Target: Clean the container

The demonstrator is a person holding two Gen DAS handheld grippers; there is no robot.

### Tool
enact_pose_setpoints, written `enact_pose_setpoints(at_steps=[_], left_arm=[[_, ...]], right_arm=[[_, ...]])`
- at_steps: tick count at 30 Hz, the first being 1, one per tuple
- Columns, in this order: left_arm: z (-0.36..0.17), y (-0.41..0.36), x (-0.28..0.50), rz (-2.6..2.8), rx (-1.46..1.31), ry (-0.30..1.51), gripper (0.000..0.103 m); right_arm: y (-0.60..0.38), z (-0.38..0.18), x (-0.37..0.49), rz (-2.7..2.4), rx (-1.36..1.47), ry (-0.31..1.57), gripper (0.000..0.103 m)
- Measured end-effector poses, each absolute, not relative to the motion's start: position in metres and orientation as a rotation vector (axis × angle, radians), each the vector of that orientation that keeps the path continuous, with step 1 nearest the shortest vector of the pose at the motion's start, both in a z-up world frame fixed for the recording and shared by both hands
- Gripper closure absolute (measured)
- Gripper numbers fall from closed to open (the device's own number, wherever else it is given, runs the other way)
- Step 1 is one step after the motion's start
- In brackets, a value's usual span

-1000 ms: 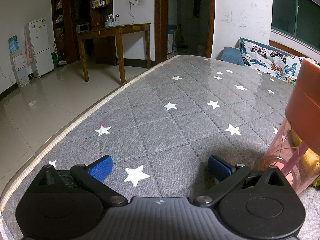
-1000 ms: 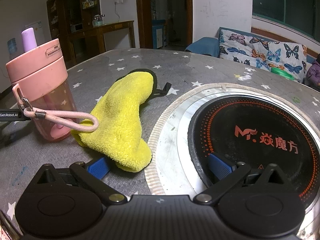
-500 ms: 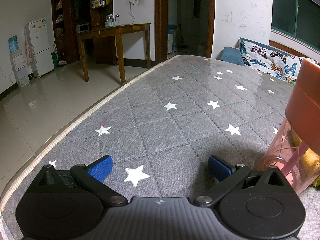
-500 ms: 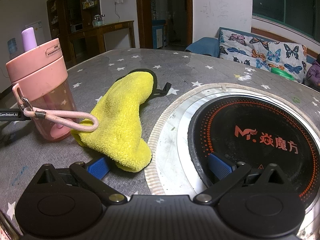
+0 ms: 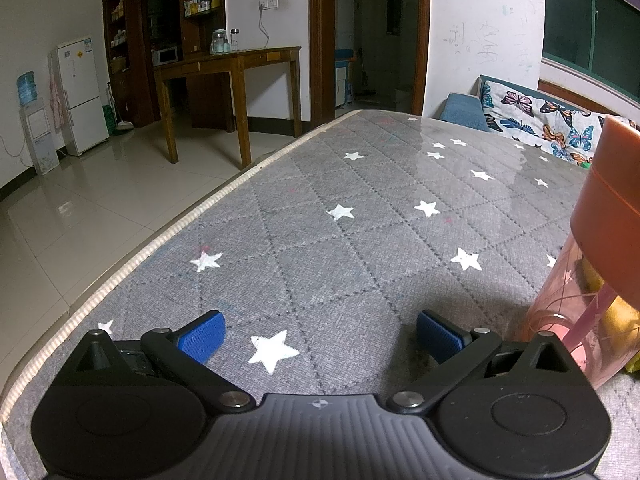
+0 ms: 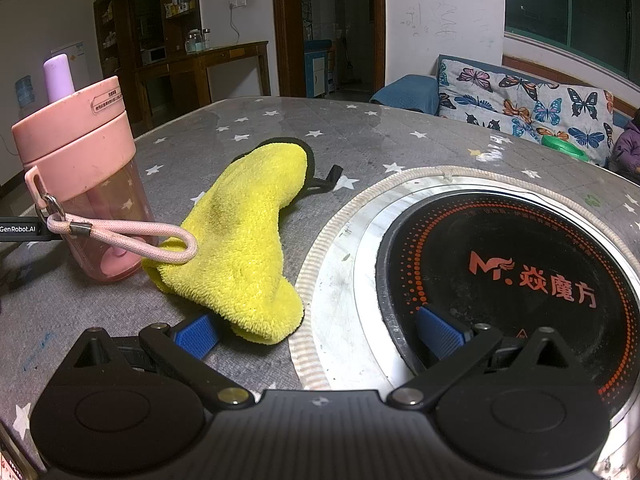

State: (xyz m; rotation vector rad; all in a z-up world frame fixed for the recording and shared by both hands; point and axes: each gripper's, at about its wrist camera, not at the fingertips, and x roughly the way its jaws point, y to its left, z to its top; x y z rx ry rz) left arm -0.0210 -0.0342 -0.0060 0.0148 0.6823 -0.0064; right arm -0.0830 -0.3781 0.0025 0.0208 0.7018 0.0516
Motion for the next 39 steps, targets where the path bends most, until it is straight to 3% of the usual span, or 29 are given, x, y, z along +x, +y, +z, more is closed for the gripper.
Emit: enact_pose_setpoints(at_steps=[15,28,39], left_arm=[[-0.006,-0.034,-0.021,-0.006,0.014,0.682,0.0],[-0.006,-0.034,-0.021,-0.006,0.015,0.682,0.0],[-0.006,-0.033,-0.021,-0.007,0.013,0.682,0.0]], right_arm=[[-0.381,0.004,-0.082,0.063,0.06,0.704,0.0],[-0.396,0.051,-0.101,0.118,0.127,0.609,0.0],[-0.377,0.04,-0.046,0.13,0.177,0.625,0.003]])
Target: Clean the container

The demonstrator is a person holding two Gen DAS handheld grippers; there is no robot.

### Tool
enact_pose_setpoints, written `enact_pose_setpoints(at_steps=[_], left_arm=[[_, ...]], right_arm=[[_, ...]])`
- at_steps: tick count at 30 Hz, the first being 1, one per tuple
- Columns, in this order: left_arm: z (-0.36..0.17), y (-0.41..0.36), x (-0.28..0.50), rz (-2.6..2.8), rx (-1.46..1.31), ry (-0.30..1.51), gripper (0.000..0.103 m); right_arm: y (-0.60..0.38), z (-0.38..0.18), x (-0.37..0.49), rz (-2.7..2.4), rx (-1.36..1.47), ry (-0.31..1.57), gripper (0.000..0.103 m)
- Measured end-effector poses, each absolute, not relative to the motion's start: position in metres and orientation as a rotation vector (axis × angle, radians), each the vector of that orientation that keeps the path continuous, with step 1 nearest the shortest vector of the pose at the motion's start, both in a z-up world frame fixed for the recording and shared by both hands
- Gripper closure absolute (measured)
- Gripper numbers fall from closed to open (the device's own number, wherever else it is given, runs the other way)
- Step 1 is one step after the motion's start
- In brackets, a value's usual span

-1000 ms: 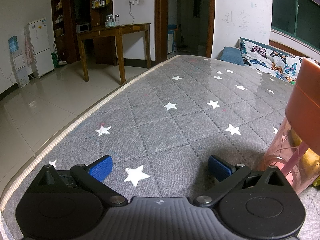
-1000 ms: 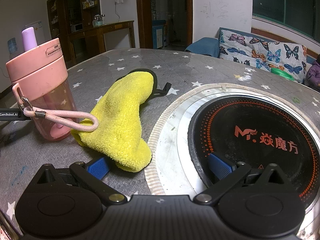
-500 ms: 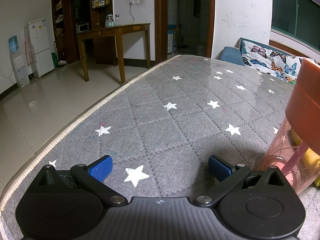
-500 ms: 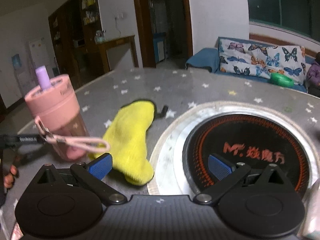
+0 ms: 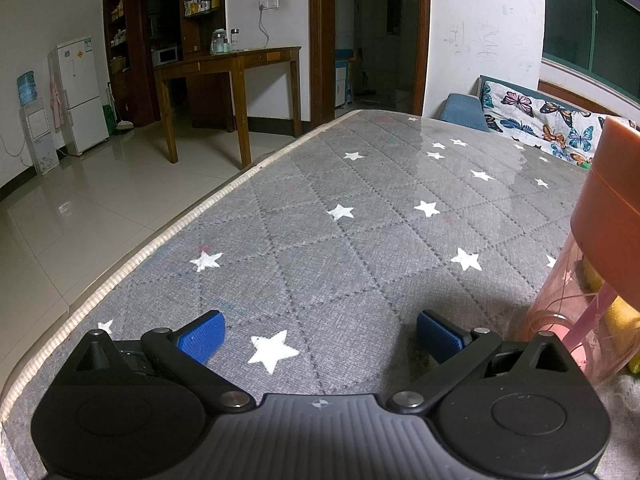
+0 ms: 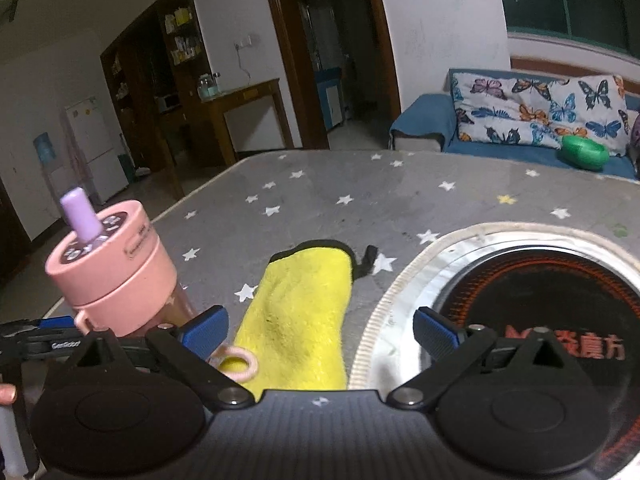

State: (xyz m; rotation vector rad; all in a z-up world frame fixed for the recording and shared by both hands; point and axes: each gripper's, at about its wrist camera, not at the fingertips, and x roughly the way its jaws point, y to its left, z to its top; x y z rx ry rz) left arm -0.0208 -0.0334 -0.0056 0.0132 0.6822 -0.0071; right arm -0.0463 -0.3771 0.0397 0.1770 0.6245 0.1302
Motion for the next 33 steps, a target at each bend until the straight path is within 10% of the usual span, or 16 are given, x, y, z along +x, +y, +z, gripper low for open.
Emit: enact_pose_setpoints(at_steps=[17,33], left_arm=[[-0.005,-0.033,-0.021,-0.007,0.013,0.682,0.0],[-0.005,-0.033,-0.021,-0.007,0.013,0.682,0.0]], right_arm=[[-0.366,0.011,-0.023,0.126,0.192,0.706,0.02],[-0.354,0.008,-0.033,0.103,0.092,0.684,0.01]])
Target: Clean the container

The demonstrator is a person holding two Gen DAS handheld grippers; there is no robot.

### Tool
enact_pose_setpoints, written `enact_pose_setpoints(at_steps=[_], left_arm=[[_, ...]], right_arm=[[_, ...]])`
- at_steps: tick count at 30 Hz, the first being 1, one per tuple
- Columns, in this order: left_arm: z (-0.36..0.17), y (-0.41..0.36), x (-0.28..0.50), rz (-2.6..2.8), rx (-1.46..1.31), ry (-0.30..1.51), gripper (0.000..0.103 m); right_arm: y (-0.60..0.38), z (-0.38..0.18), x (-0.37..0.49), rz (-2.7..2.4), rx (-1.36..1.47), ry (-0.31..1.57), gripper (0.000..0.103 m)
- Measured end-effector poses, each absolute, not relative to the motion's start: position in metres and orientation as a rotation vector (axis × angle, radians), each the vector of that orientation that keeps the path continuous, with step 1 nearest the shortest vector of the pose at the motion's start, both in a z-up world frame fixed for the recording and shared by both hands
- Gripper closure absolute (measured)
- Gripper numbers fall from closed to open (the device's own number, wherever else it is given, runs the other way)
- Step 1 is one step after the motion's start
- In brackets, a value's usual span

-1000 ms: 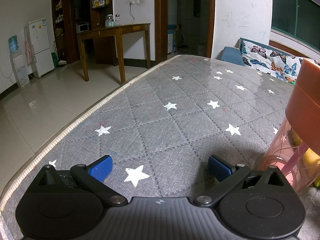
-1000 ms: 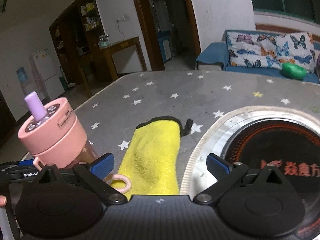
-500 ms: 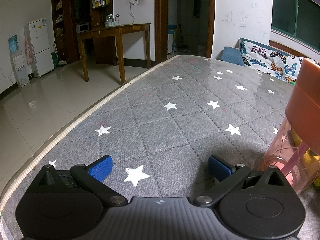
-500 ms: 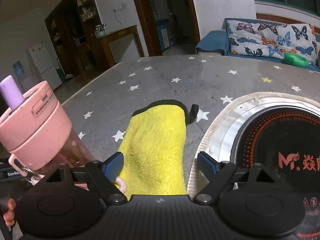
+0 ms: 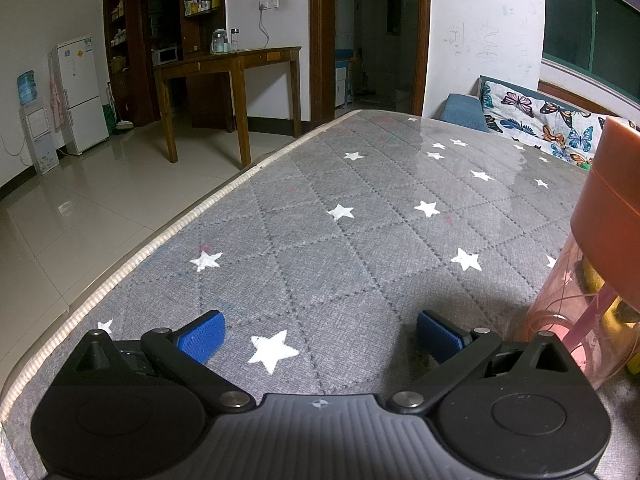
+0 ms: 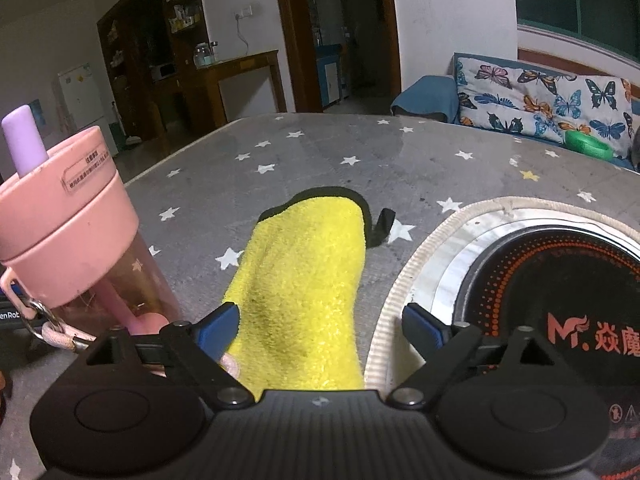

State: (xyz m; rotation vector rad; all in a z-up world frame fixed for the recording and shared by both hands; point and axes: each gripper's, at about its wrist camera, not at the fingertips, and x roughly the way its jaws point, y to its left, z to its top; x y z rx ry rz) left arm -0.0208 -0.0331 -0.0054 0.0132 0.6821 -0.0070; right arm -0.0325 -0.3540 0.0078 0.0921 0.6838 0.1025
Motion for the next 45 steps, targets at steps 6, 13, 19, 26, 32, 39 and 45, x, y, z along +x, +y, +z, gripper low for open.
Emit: enact_pose_setpoints(at_steps=[6,13,19,26,32,39,45], left_arm=[[-0.0055,-0.0331,-0.0208,-0.007,0.013,0.682,0.0],[-0.0055,-0.0331,-0.0208,-0.007,0.013,0.682,0.0],[-0.0055,-0.0331,-0.0208,-0.007,0.013,0.682,0.0],[-0.0055,-0.0331,-0.0207,-0.007,0.013,0.682,0.0],[-0.0055,-0.0331,-0.0207,-0.007,0.013,0.682,0.0],[-0.0054,-0.0331,-0.0207,-0.007,0.013,0.682,0.0],[-0.0053,-0.0331,-0.0208,-0.008,0.012,0.682,0.0]], right_arm=[[-0.3551,0.0052,-0.0343,0.09,0.083,0.669,0.008],[-0.3556,0.0037,-0.0318,0.073,0.086,0.679,0.0],[-0.3576,0.0019,-0.0311,0.069,0.098,0.68,0.0],[-0.3584,0.0021,-0.0317,0.063,0.102,0.673,0.004],[-0.3585,0.0037,-0.0355,0.065,0.107,0.656,0.009],[-0.3507,0.0051,-0.0384,0.075,0.055,0.638,0.011],[-0.3524,0.0029,-0.0359,0.088,0.068,0.652,0.011]])
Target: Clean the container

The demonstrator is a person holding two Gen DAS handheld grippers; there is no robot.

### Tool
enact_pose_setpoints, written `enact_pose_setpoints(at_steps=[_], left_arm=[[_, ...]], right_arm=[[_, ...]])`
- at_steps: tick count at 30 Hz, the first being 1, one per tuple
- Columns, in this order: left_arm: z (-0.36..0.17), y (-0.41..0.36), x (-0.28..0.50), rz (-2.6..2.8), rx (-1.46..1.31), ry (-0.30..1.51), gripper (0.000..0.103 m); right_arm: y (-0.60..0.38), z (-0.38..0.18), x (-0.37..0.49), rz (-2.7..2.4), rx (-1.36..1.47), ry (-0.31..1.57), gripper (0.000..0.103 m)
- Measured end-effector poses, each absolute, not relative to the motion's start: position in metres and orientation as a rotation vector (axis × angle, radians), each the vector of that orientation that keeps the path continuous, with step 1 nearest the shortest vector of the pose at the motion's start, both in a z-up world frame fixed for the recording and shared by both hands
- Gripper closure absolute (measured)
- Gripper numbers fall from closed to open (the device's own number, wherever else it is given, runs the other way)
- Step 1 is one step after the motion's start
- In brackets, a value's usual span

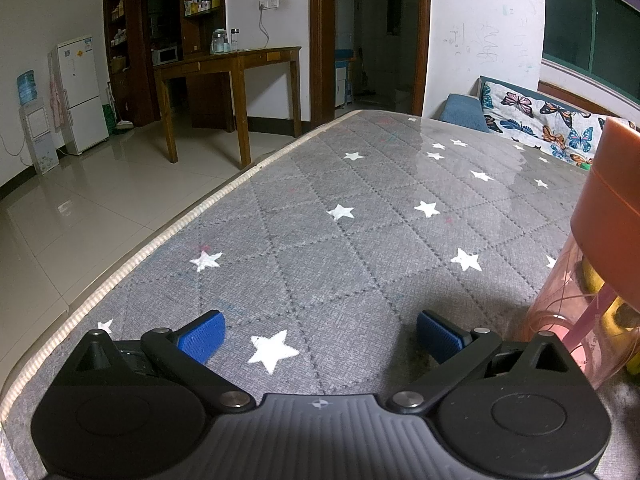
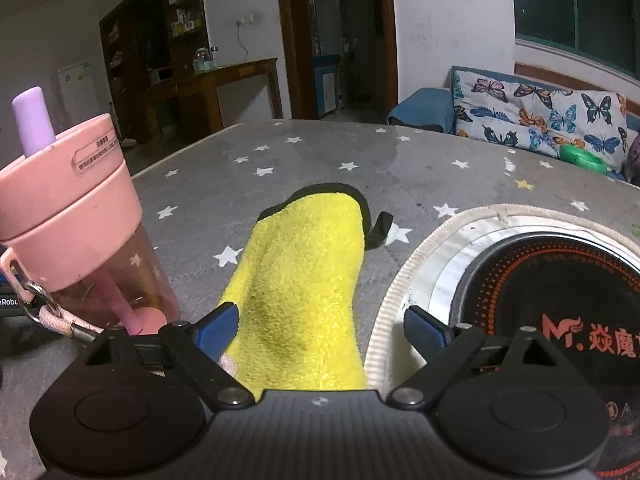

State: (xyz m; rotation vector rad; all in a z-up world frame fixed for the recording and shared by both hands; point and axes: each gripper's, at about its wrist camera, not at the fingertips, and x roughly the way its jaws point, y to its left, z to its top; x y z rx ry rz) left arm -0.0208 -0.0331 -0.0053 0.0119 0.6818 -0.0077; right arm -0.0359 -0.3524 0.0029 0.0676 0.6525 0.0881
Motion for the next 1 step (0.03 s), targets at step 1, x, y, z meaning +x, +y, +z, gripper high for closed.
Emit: enact_pose_setpoints(at_steps=[1], left_arm=[[-0.0053,-0.033,-0.0208,-0.008,0.012,0.682,0.0]], right_arm=[[-0.3528,0.0028,-0.0359,0.088,0.07,0.653,0.011]])
